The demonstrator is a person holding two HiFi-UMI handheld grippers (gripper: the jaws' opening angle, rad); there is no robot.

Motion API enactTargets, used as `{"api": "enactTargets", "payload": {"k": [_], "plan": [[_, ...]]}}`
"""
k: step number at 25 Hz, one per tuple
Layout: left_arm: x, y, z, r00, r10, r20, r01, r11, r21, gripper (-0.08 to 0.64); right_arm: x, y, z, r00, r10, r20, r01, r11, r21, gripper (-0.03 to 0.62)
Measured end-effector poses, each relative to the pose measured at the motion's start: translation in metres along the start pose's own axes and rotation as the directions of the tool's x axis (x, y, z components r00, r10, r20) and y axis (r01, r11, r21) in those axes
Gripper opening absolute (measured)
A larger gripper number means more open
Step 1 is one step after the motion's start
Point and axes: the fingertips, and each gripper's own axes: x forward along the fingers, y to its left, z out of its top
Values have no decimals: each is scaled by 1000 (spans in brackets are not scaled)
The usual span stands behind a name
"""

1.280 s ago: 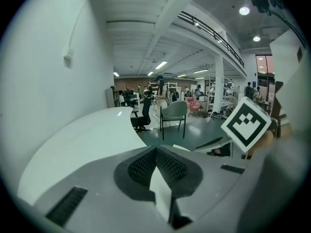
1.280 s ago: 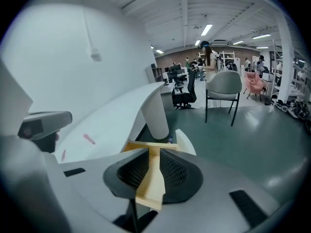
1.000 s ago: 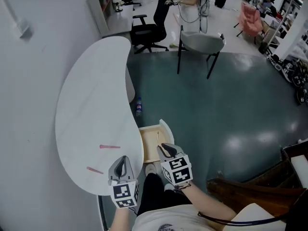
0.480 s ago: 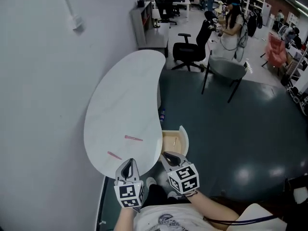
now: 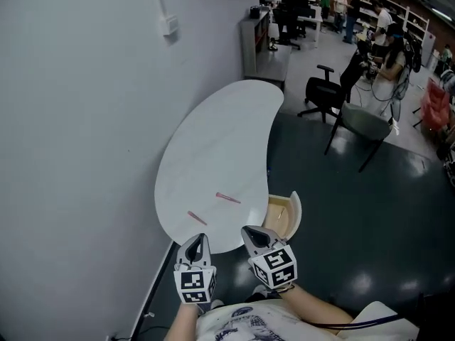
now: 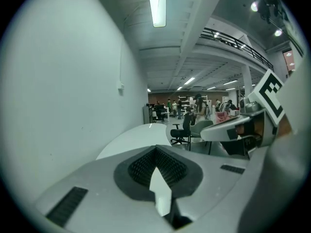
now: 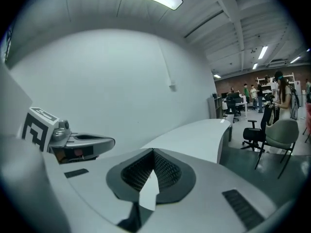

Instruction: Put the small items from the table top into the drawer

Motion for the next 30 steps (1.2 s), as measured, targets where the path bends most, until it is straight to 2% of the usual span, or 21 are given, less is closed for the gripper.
{"api": "enactTargets", "payload": {"k": [8, 17, 24, 30], "plan": [[-43, 55, 4, 999, -10, 45, 10, 1000, -7, 23, 12, 62, 15, 998, -50, 43, 51, 999, -20, 21], [-93, 91, 6, 992, -77, 100, 78, 997, -7, 23, 4, 132, 18, 988, -133, 84, 136, 990, -33, 21], [-108, 95, 1, 988, -115, 104, 115, 993, 2, 23, 2, 152, 14, 983, -162, 82, 166, 985, -38, 21], [-106, 96, 2, 987, -111, 116, 113, 994, -11, 23, 3, 146, 11, 983, -166, 76, 169, 985, -41, 21]]}}
